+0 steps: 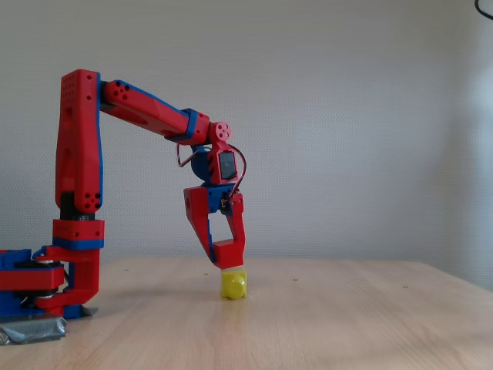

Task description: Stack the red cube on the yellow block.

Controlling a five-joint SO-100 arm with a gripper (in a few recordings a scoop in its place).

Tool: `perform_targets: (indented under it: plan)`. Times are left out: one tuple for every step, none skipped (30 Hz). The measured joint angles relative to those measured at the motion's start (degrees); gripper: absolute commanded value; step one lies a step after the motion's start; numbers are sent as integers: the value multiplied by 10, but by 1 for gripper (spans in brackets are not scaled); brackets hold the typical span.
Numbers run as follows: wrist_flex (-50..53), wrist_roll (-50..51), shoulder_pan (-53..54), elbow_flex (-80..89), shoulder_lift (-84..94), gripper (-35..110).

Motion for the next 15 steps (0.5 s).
perform_targets:
  plan:
    - [0,8,0,0,0,19]
    - [0,10,0,0,-1,20]
    - [0,12,0,0,-3,20]
    - [0,12,0,0,-4,20]
    - [0,12,0,0,-4,20]
    - [0,12,0,0,-4,20]
    - [-1,18,0,0,-4,20]
    - [-6,20,0,0,-4,20]
    - [-9,20,0,0,-4,20]
    - [-9,20,0,0,-4,20]
    - [-9,20,0,0,-4,20]
    - [-9,20,0,0,-4,20]
    - [-9,20,0,0,-4,21]
    - [-9,27,1,0,-4,21]
    - [-9,32,2,0,-4,21]
